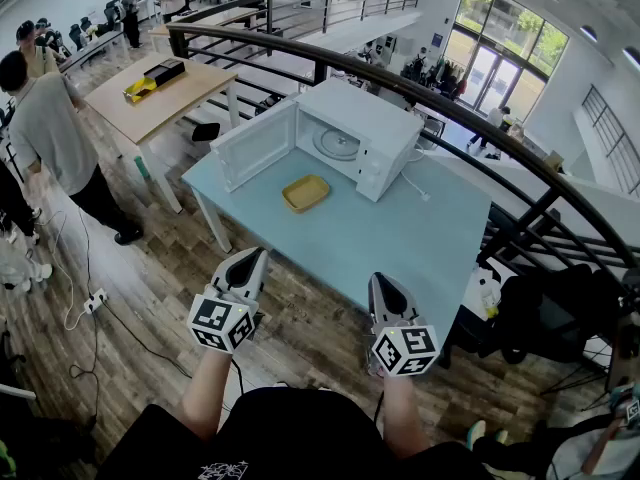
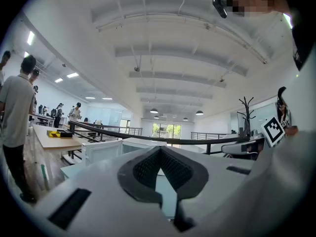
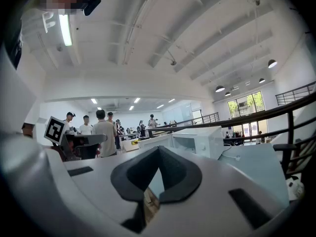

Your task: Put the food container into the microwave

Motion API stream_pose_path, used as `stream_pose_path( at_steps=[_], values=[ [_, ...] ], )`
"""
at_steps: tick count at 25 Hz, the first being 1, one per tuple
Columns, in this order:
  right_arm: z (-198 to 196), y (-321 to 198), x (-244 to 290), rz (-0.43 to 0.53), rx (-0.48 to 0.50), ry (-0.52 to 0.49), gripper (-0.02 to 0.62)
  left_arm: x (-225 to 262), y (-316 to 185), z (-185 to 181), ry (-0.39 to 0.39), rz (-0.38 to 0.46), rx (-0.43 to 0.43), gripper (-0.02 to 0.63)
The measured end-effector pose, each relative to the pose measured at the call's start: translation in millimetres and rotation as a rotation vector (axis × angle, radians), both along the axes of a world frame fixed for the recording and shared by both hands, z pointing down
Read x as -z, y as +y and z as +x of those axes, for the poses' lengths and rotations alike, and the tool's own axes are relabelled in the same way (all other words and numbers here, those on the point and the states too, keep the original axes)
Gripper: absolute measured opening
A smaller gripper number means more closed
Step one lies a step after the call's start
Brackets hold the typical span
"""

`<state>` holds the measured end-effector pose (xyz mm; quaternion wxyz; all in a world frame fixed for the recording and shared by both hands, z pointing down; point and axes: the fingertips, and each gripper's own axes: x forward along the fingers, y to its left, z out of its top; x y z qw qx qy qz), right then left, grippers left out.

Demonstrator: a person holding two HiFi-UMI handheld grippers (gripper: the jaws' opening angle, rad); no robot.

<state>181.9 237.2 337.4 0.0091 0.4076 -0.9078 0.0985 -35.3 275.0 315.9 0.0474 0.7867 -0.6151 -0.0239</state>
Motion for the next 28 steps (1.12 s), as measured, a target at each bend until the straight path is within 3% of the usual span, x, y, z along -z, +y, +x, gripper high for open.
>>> stream_pose_path(
  at_steps=[8, 28],
  values=[
    [-4.6, 3.6, 4.1, 0.011, 0.0, 0.013, 0.006, 2.7, 3.8, -2.9, 0.014, 0.009, -0.007, 0.006],
    [-36.5, 31.4, 5.4, 0.002, -0.029, -0.061, 0.006, -6.2, 35.4, -38.2, 0.011, 0.017, -0.055, 0.006]
  ],
)
